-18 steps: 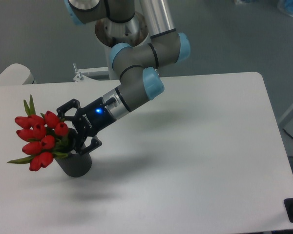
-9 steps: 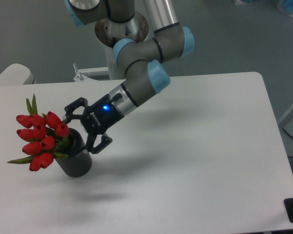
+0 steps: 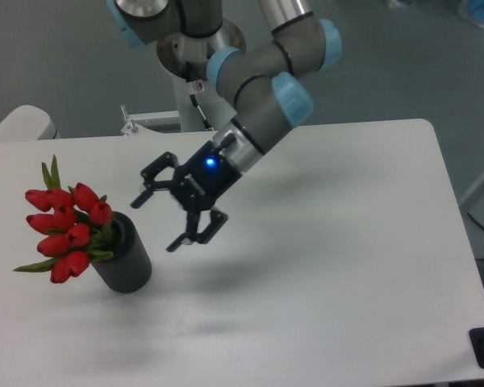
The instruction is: Insert the flowers into the vase
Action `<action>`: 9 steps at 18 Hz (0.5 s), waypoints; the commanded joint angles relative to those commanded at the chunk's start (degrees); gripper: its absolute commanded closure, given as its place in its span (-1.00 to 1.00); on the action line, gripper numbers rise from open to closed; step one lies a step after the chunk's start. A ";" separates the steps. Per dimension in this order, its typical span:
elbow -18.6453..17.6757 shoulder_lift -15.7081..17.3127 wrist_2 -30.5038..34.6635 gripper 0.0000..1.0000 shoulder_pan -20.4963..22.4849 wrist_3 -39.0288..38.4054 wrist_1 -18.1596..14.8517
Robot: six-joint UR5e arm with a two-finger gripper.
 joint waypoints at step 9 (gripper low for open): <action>3.16 8.01 24.44 -1.00 1.32 0.00 -3.68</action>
